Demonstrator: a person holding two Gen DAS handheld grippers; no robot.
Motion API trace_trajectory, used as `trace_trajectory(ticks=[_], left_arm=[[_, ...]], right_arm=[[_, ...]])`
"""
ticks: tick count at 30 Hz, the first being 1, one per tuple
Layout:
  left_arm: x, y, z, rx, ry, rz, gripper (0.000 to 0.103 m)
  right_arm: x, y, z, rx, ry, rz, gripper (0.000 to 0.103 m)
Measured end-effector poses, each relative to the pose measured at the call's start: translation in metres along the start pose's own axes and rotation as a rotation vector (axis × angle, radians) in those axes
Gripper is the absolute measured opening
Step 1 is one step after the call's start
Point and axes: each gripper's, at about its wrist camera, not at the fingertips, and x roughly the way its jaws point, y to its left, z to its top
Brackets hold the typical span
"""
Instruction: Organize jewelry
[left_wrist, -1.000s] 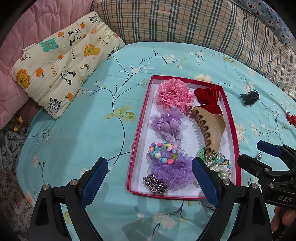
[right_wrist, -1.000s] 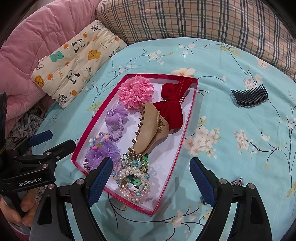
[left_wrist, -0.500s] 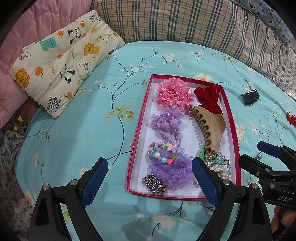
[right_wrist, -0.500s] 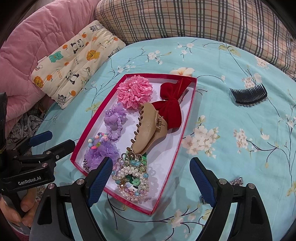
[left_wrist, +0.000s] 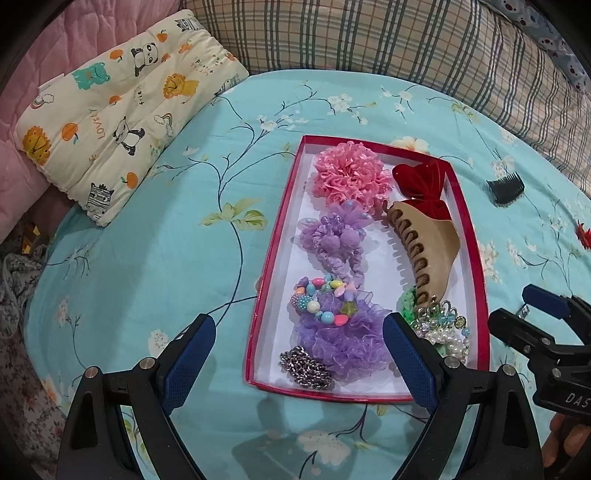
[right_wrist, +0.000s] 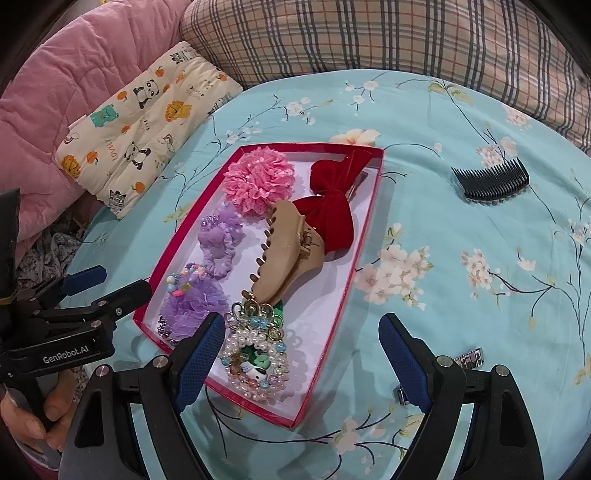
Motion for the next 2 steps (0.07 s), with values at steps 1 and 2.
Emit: trace_trajectory(ticks=[1,2], left_arm=[[0.0018,-0.0005,0.0001,-0.002,0.006,-0.003,0.093],[0.0025,-0.0008,0.0000,-0.005,0.011,-0.005,0.093]], right_arm=[[0.0005,-0.0008,-0.0010,0.004,0.001,-0.001,0.087],[0.0006,-0.0012,-0.0017,0.008,0.002,-0.001,0.087]])
